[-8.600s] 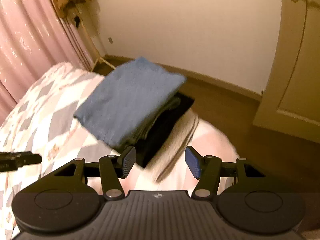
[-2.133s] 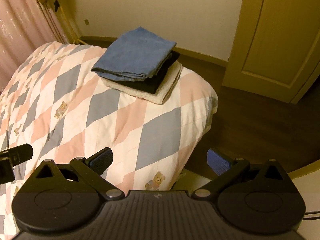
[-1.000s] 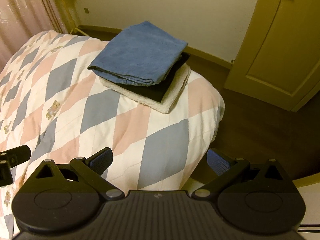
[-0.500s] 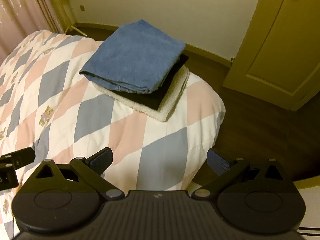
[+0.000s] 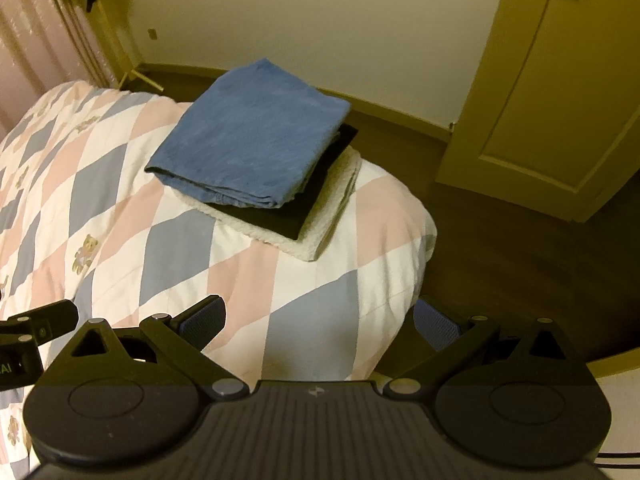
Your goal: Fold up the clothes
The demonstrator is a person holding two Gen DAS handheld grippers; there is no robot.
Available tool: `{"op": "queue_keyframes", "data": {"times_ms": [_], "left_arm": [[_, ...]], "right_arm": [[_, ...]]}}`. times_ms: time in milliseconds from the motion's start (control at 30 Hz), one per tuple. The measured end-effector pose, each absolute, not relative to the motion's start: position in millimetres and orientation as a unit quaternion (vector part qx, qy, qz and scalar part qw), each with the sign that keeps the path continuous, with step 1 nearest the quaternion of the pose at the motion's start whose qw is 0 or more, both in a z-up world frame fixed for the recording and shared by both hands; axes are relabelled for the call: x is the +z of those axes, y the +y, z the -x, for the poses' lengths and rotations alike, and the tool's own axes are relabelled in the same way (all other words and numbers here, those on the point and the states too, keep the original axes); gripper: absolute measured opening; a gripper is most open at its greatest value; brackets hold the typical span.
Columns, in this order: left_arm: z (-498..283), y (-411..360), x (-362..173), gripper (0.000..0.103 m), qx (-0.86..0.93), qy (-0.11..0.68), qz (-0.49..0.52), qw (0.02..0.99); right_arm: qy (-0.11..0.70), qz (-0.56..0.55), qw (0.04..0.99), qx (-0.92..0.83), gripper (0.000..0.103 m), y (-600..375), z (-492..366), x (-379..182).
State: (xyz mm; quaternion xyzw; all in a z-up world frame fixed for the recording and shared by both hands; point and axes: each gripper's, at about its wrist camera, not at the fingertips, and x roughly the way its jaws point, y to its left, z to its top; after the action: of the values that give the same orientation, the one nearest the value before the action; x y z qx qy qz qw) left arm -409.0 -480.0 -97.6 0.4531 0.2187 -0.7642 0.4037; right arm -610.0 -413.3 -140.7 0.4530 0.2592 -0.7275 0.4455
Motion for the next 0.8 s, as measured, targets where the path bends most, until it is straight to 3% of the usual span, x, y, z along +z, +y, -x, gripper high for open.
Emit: {"op": "queue_keyframes", "data": {"times_ms": [800], "left_arm": [[471,-490,-101,0.102,-0.759,0.21,-0.462,0.407]], "right_arm": [[0.245,-0.463,0.444,-0.727,0.103,-423,667,-145]]}}
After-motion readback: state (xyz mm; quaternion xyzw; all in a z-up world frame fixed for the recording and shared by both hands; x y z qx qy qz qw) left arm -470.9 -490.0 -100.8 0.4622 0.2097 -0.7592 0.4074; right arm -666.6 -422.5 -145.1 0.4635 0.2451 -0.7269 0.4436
